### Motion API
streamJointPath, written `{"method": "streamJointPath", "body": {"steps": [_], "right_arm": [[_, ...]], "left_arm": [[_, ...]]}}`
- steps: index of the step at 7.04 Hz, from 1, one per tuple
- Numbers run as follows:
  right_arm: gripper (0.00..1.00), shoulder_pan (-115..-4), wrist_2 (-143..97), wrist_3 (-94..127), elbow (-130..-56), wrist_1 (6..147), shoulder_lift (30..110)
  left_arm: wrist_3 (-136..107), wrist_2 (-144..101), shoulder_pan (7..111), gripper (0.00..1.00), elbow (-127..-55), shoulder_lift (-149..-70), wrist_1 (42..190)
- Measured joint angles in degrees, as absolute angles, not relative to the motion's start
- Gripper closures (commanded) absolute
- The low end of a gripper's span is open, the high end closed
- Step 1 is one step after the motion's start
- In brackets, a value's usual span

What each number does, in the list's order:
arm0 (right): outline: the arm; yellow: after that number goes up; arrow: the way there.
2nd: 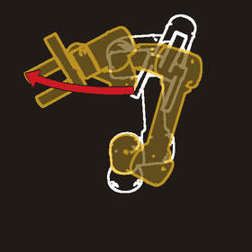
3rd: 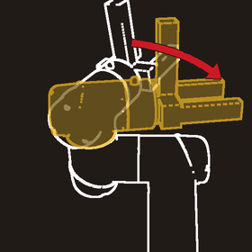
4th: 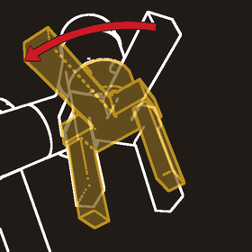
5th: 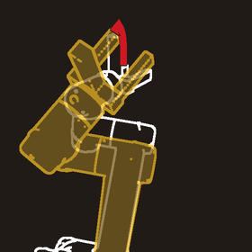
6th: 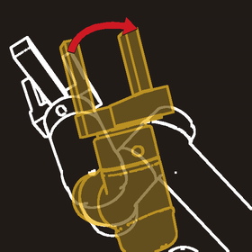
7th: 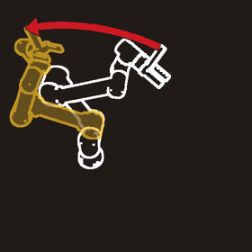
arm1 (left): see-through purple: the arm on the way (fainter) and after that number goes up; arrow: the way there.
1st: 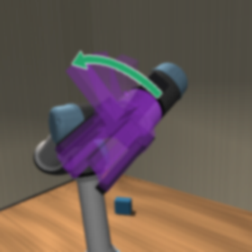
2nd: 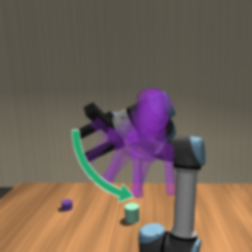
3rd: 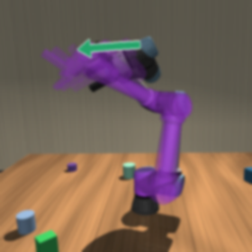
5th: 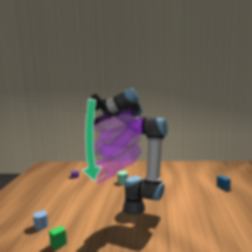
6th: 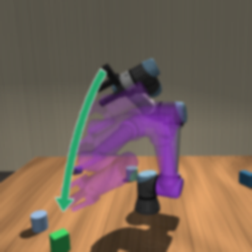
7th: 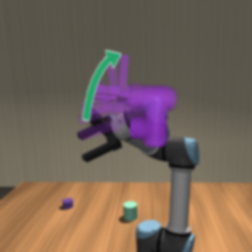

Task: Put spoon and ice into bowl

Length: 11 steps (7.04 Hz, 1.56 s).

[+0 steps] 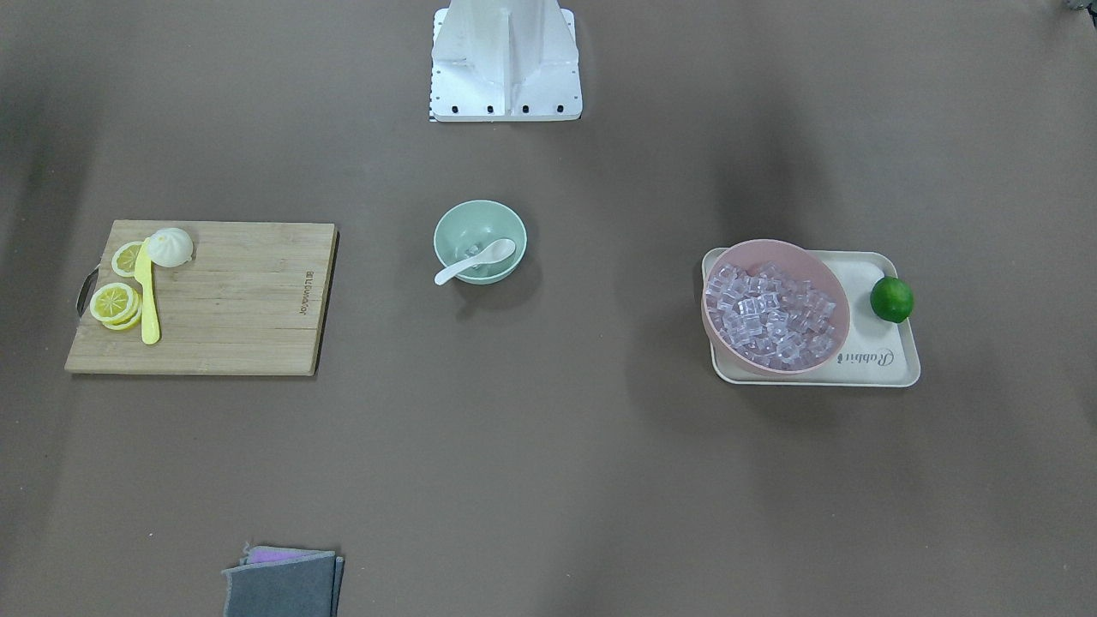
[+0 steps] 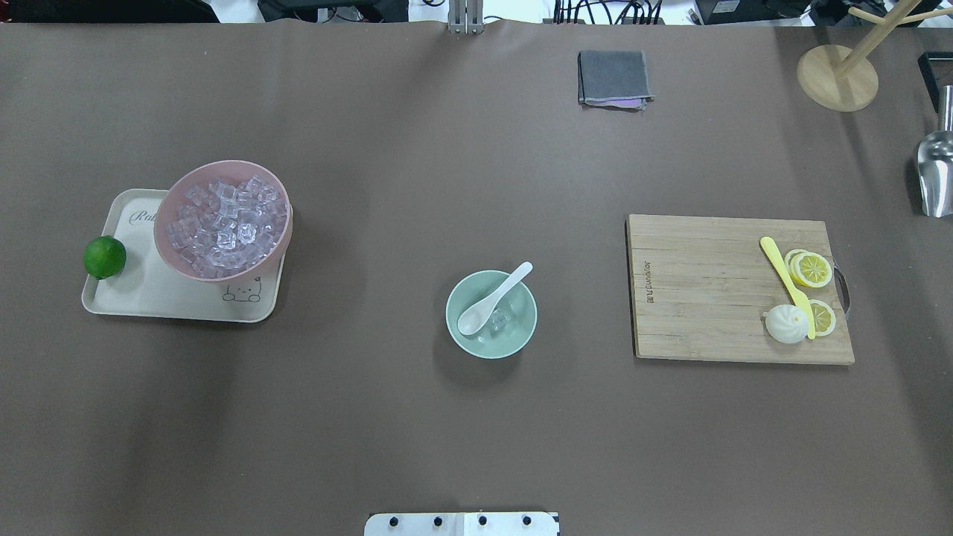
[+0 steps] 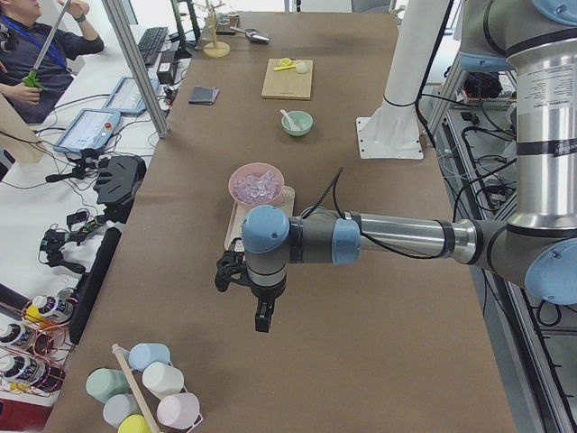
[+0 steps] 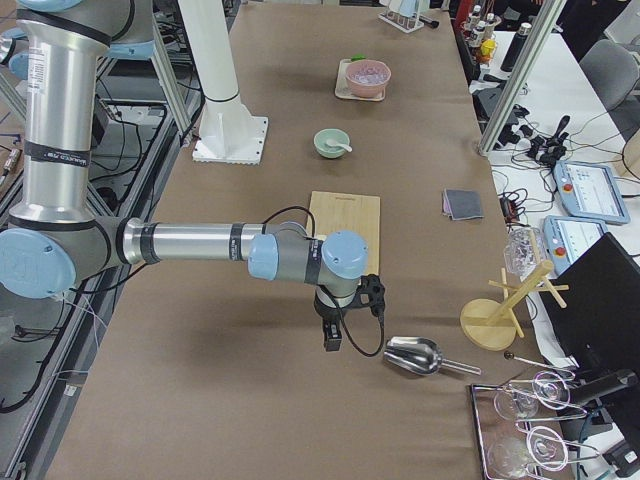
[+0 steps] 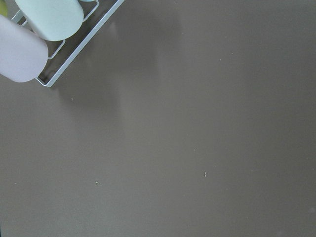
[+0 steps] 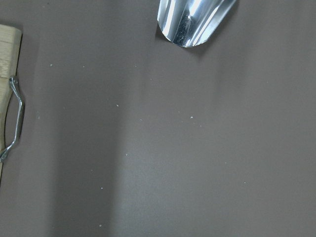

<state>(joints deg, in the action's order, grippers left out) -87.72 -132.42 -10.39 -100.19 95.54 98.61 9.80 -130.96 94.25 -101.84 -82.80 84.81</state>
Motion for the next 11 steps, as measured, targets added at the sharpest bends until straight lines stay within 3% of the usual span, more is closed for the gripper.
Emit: {"method": "streamJointPath", "body": {"steps": [11], "right_arm": [[0.00,-86.67,-135.22,-10.55,-100.08,95.45,98.61]], "left_arm": [[9.81,-130.96,94.22,0.01,-102.13,-82.79,84.81]]}}
